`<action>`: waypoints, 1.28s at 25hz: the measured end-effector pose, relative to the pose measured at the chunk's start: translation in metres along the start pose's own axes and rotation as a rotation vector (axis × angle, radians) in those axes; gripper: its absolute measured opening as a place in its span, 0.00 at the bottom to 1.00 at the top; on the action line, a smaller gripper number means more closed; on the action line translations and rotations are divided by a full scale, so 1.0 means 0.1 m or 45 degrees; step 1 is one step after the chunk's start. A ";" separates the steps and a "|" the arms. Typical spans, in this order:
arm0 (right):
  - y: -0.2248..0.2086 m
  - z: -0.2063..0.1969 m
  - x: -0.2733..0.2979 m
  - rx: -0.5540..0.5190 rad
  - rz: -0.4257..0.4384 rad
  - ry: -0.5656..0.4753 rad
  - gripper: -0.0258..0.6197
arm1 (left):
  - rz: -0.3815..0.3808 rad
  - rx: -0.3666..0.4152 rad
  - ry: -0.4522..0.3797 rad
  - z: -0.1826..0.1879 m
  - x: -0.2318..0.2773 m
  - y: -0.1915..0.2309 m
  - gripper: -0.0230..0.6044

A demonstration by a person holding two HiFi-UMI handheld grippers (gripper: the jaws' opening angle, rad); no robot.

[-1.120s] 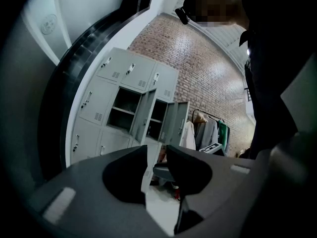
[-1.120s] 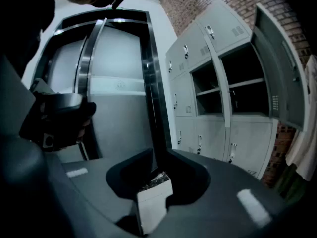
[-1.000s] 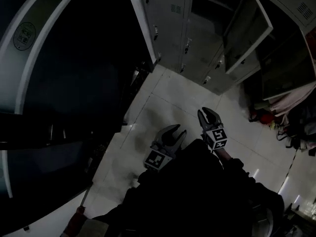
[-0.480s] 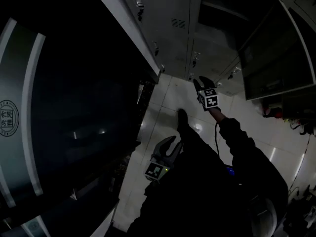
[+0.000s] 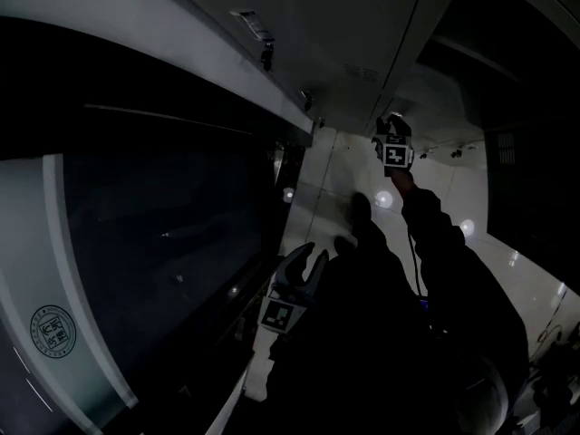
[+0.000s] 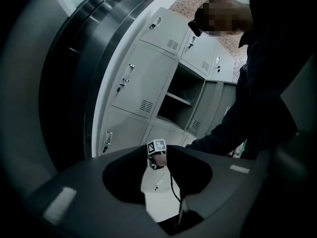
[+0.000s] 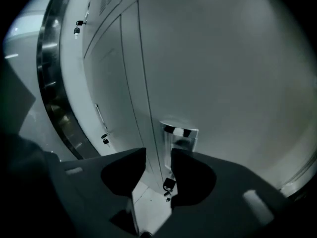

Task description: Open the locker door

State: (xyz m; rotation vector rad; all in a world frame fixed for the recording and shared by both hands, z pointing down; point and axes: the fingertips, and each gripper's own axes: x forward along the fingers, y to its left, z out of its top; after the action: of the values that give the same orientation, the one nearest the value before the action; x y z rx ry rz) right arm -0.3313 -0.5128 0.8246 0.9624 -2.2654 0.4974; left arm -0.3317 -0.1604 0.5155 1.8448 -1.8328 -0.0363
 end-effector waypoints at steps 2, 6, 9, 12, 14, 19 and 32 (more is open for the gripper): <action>0.01 -0.01 0.00 0.031 -0.046 -0.005 0.28 | -0.030 0.011 0.017 0.06 0.00 0.09 0.23; 0.03 -0.09 -0.13 -0.010 -0.002 0.019 0.25 | -0.145 0.037 0.029 0.12 0.04 0.12 0.23; 0.13 -0.42 -0.38 -0.152 0.102 0.082 0.20 | -0.244 0.071 0.041 0.10 0.05 0.04 0.23; 0.14 -0.94 -0.89 -0.190 0.091 0.129 0.18 | -0.349 0.110 0.043 0.10 -0.07 -0.03 0.23; 0.04 -1.24 -1.30 -0.108 0.015 0.142 0.18 | -0.421 0.132 0.043 0.05 -0.21 -0.09 0.23; -0.11 -1.79 -2.24 0.022 -0.132 0.146 0.17 | -0.601 0.167 0.083 -0.27 -0.55 -0.33 0.23; 1.44 -2.34 -4.79 -0.046 0.129 -0.157 0.11 | -0.676 0.212 0.134 -1.04 -0.99 -1.05 0.22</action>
State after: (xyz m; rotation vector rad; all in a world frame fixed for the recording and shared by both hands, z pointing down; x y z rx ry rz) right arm -0.0863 -0.0453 0.6630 0.8860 -2.4346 0.4500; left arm -0.2034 -0.0381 0.5304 2.3547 -1.2653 0.0226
